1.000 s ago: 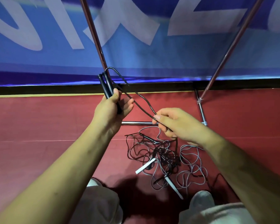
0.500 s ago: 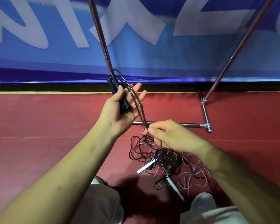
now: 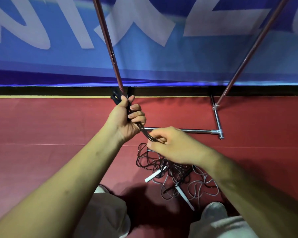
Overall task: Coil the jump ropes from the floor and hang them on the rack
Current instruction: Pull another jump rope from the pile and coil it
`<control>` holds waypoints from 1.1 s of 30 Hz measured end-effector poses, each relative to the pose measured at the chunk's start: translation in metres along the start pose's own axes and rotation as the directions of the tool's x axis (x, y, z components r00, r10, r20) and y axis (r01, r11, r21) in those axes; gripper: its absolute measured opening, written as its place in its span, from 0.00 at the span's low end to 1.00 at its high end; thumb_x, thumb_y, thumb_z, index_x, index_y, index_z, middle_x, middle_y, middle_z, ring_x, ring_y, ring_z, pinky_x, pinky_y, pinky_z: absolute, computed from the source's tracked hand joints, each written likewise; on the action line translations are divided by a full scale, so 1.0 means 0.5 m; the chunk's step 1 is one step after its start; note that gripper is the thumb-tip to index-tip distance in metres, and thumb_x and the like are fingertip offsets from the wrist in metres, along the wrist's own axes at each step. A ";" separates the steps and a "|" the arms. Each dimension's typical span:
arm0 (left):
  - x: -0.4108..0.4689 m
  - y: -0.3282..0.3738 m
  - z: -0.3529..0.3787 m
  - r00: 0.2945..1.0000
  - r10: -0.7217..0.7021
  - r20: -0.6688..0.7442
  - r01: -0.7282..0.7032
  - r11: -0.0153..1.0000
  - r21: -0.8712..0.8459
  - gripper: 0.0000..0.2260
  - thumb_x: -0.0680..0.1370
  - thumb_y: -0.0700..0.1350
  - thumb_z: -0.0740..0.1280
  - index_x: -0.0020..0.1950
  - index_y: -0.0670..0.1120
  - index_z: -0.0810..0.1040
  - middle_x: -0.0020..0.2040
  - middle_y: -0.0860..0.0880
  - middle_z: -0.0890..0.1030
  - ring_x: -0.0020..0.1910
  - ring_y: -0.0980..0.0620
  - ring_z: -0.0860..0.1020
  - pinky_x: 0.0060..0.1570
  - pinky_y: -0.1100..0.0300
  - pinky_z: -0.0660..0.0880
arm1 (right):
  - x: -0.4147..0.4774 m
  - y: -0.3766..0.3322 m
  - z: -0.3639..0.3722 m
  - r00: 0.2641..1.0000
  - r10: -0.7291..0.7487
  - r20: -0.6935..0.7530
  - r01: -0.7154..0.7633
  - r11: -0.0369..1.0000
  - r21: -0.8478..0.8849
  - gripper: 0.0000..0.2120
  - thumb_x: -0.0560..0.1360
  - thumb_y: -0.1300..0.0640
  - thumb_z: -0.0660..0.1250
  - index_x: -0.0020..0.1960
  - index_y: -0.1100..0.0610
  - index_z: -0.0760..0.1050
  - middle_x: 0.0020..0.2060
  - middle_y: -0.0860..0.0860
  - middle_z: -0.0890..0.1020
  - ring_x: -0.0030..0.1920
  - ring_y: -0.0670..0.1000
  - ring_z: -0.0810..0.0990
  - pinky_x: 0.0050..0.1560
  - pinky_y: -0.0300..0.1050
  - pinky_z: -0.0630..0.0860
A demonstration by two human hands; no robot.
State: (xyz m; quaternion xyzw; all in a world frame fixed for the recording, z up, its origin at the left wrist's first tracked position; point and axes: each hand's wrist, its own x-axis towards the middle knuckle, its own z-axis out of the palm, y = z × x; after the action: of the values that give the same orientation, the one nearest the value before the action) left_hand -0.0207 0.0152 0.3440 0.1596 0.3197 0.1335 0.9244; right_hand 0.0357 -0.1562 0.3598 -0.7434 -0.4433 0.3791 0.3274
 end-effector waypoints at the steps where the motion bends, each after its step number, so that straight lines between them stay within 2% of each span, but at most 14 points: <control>1: 0.004 0.003 -0.004 1.000 0.016 -0.006 -0.016 1.000 0.012 0.17 0.83 0.57 0.55 0.46 0.46 0.72 0.26 0.53 0.65 0.18 0.59 0.60 0.19 0.68 0.58 | -0.001 -0.001 0.002 1.000 0.004 0.012 -0.004 1.000 0.004 0.07 0.78 0.55 0.66 0.43 0.57 0.75 0.27 0.45 0.70 0.29 0.46 0.72 0.35 0.41 0.67; 3: 0.008 0.009 -0.001 0.998 0.062 -0.024 -0.060 0.996 0.068 0.16 0.84 0.53 0.57 0.46 0.43 0.72 0.24 0.53 0.64 0.18 0.59 0.60 0.18 0.68 0.57 | -0.004 0.000 0.002 0.997 0.027 0.078 -0.034 0.996 0.082 0.01 0.78 0.58 0.65 0.47 0.54 0.73 0.32 0.48 0.78 0.34 0.49 0.83 0.37 0.44 0.72; 4: 0.009 0.013 0.002 0.996 0.086 -0.036 -0.082 0.992 0.092 0.14 0.84 0.51 0.58 0.45 0.42 0.72 0.24 0.53 0.64 0.18 0.59 0.59 0.18 0.68 0.58 | -0.004 0.000 0.000 0.994 0.041 0.100 -0.052 0.992 0.113 0.01 0.79 0.58 0.64 0.49 0.53 0.73 0.35 0.51 0.80 0.33 0.50 0.84 0.37 0.45 0.73; 6: 0.011 0.025 0.000 0.989 0.124 -0.085 -0.116 0.989 0.095 0.13 0.84 0.47 0.59 0.42 0.44 0.71 0.23 0.54 0.64 0.18 0.59 0.59 0.19 0.68 0.58 | -0.006 -0.008 -0.006 0.992 0.059 0.110 -0.077 0.984 0.163 0.02 0.79 0.59 0.64 0.51 0.56 0.73 0.31 0.52 0.80 0.26 0.50 0.80 0.33 0.44 0.72; 8: 0.012 0.040 -0.013 0.981 0.124 -0.148 -0.118 0.992 0.048 0.14 0.84 0.44 0.58 0.39 0.46 0.68 0.23 0.54 0.64 0.18 0.59 0.59 0.19 0.67 0.57 | -0.010 -0.021 -0.012 0.989 0.061 0.134 -0.099 0.948 0.302 0.04 0.79 0.60 0.64 0.50 0.62 0.73 0.27 0.50 0.74 0.21 0.49 0.72 0.28 0.42 0.69; 10: 0.013 0.056 -0.028 0.968 0.121 -0.220 -0.119 0.993 0.024 0.16 0.84 0.41 0.56 0.36 0.47 0.65 0.23 0.54 0.63 0.18 0.58 0.60 0.20 0.67 0.58 | -0.015 -0.032 -0.021 0.981 0.056 0.183 -0.129 0.900 0.415 0.03 0.79 0.62 0.64 0.50 0.62 0.75 0.28 0.50 0.70 0.21 0.47 0.67 0.23 0.39 0.64; 12: 0.011 0.064 -0.034 0.953 0.143 -0.269 -0.129 0.989 0.071 0.16 0.84 0.41 0.54 0.37 0.48 0.64 0.23 0.53 0.63 0.20 0.57 0.63 0.21 0.67 0.61 | -0.018 -0.035 -0.033 0.984 0.033 0.174 -0.103 0.908 0.407 0.05 0.79 0.62 0.64 0.52 0.64 0.76 0.29 0.52 0.71 0.22 0.47 0.66 0.25 0.38 0.63; 15: 0.006 0.051 -0.026 0.925 0.234 -0.299 -0.144 0.945 0.294 0.11 0.85 0.41 0.55 0.43 0.47 0.67 0.23 0.52 0.65 0.27 0.53 0.76 0.25 0.65 0.73 | -0.018 -0.040 -0.044 0.995 -0.034 0.092 0.005 0.955 0.298 0.05 0.77 0.58 0.67 0.51 0.59 0.79 0.28 0.56 0.76 0.25 0.50 0.71 0.32 0.43 0.65; 17: 0.000 0.037 -0.018 0.913 0.317 -0.259 -0.160 0.859 0.487 0.07 0.84 0.40 0.58 0.47 0.45 0.70 0.26 0.51 0.67 0.30 0.50 0.81 0.31 0.61 0.79 | -0.017 -0.045 -0.050 0.996 -0.074 0.039 0.060 0.956 0.285 0.04 0.77 0.60 0.68 0.49 0.59 0.80 0.25 0.54 0.76 0.24 0.49 0.72 0.30 0.41 0.66; 19: -0.008 0.021 -0.015 0.925 0.333 -0.182 -0.141 0.748 0.649 0.06 0.83 0.39 0.61 0.47 0.43 0.70 0.28 0.50 0.71 0.30 0.49 0.81 0.33 0.58 0.80 | -0.017 -0.050 -0.058 0.995 -0.094 -0.033 0.099 0.954 0.282 0.03 0.76 0.62 0.68 0.48 0.61 0.80 0.25 0.53 0.72 0.24 0.48 0.68 0.25 0.38 0.64; 23: -0.024 -0.015 -0.013 0.983 0.145 -0.114 0.004 0.597 0.802 0.05 0.82 0.41 0.63 0.47 0.42 0.72 0.33 0.45 0.76 0.26 0.50 0.79 0.25 0.61 0.75 | -0.015 -0.045 -0.094 0.971 -0.106 -0.215 0.157 0.959 0.234 0.05 0.76 0.63 0.70 0.42 0.57 0.82 0.22 0.44 0.70 0.27 0.49 0.64 0.30 0.45 0.60; 26: -0.028 -0.031 -0.017 0.999 0.025 0.028 -0.037 0.526 0.850 0.10 0.82 0.42 0.64 0.42 0.43 0.69 0.30 0.46 0.68 0.23 0.51 0.69 0.22 0.64 0.65 | -0.015 -0.030 -0.121 0.956 -0.061 -0.287 0.134 0.961 0.241 0.03 0.76 0.63 0.69 0.45 0.63 0.81 0.20 0.44 0.69 0.25 0.47 0.64 0.29 0.42 0.61; 30: -0.032 -0.044 -0.010 0.987 -0.051 0.155 -0.114 0.464 0.878 0.11 0.82 0.44 0.64 0.42 0.44 0.67 0.29 0.49 0.66 0.24 0.53 0.62 0.23 0.63 0.61 | -0.021 -0.011 -0.144 0.941 -0.066 -0.333 0.133 0.974 0.182 0.04 0.75 0.61 0.71 0.44 0.62 0.80 0.22 0.44 0.71 0.26 0.48 0.66 0.29 0.41 0.64; 33: -0.051 -0.051 -0.004 0.937 -0.284 0.201 -0.086 0.371 0.925 0.11 0.81 0.47 0.65 0.44 0.42 0.68 0.27 0.50 0.66 0.23 0.54 0.62 0.26 0.62 0.59 | -0.027 -0.006 -0.156 0.921 -0.100 -0.378 0.101 0.995 -0.016 0.03 0.72 0.57 0.75 0.41 0.55 0.81 0.24 0.42 0.77 0.27 0.42 0.73 0.32 0.35 0.67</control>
State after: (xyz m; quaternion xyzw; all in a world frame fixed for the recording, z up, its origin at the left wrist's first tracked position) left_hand -0.0377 -0.0164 0.3470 0.6475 0.1901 -0.1530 0.7220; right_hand 0.0966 -0.1787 0.4048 -0.7782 -0.4088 0.2123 0.4270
